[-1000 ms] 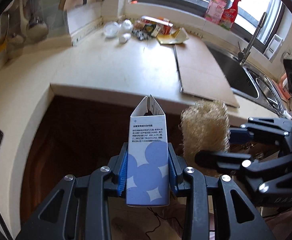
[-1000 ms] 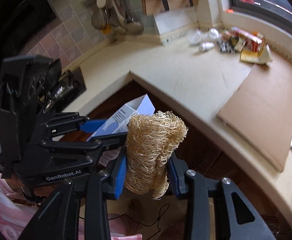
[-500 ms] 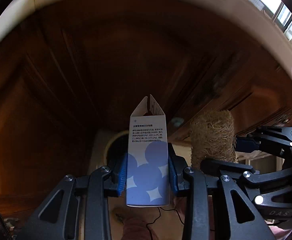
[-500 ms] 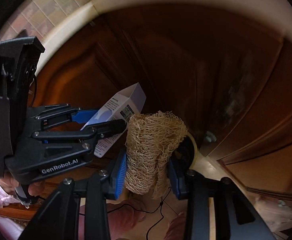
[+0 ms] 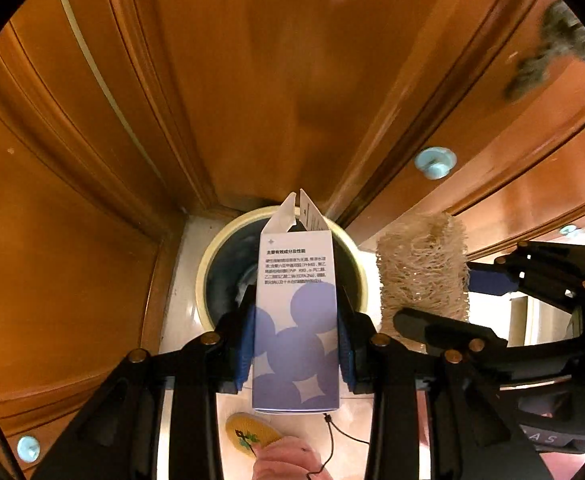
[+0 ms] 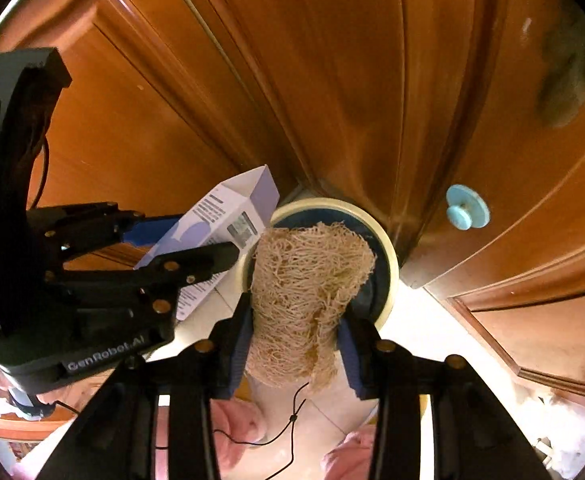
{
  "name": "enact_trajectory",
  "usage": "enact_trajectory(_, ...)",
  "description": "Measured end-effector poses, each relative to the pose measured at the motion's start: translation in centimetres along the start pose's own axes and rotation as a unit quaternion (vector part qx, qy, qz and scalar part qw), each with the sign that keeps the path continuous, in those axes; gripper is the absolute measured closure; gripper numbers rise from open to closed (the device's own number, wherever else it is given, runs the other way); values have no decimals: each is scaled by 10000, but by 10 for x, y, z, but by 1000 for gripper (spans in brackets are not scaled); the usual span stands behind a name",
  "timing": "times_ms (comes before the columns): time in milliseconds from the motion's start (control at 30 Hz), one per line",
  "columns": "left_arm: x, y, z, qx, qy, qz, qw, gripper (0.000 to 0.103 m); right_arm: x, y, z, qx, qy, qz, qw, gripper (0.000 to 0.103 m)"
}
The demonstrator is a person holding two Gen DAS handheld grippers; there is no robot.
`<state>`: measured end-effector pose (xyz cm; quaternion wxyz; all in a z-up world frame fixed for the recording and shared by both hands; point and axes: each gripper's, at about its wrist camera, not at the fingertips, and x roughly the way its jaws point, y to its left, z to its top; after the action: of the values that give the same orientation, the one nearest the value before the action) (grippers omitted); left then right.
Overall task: Collect trash
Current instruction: 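Open both tools to drop the carton and loofah into the bin, then raise both open tools back up to the counter items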
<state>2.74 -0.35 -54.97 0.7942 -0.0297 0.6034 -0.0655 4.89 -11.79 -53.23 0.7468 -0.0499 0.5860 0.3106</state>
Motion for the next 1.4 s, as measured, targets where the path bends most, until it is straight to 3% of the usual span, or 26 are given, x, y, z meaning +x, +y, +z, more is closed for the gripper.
enact_trajectory(367, 64, 29, -12, -104, 223, 30, 9997, 67, 59, -12, -11, -224, 198, -190, 9994, 60)
enact_trajectory(433, 70, 21, -9, -141, 235, 20, 9996, 57, 65, -12, -11, -246, 264, -184, 9992, 58)
enact_trajectory(500, 73, 24, -10, -179, 172, 114, 9996, 35, 72, -13, -11, -276, 347, -176, 9989, 57)
enact_trajectory(633, 78, 28, -13, -259, 174, 273, 9991, 17, 82, -13, -13, -335, 441, -200, 9983, 48)
enact_trajectory(833, 86, 41, -16, -487, 381, 234, 9978, 16, 83, -11, -19, -361, 286, -315, 9984, 40)
enact_trajectory(1067, 76, 36, -18, -515, 318, 354, 9975, 16, 77, -11, -21, -298, 272, -272, 9988, 40)
enact_trajectory(1400, 22, 35, -4, -481, 141, 374, 9980, 16, 30, 1, -8, 99, 403, -115, 9991, 36)
